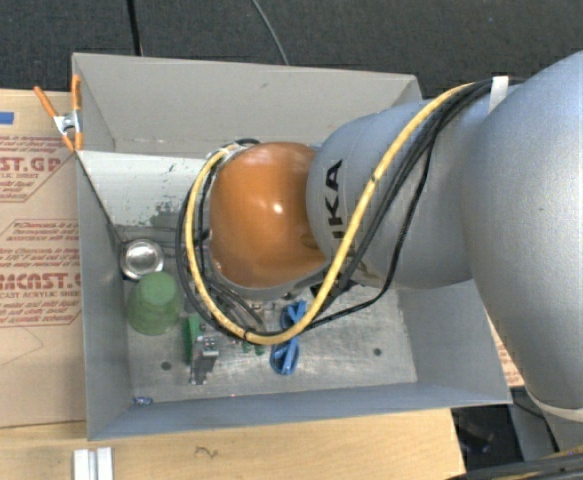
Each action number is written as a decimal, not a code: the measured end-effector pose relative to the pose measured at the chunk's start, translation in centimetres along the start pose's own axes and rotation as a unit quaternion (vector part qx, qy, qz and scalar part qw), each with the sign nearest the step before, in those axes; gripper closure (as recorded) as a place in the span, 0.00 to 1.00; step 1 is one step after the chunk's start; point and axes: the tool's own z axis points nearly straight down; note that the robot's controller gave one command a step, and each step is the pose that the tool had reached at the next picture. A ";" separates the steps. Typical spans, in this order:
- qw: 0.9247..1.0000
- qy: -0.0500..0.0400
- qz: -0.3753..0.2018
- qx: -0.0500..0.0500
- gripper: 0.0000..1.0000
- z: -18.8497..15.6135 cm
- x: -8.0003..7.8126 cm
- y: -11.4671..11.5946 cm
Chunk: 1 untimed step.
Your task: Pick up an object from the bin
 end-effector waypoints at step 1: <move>1.000 -0.007 -0.030 -0.002 0.00 10.0 -5.2 -6.1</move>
Offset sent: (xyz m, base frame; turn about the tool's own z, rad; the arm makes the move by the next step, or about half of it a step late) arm 0.0489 -0.0606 -0.1006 -0.0642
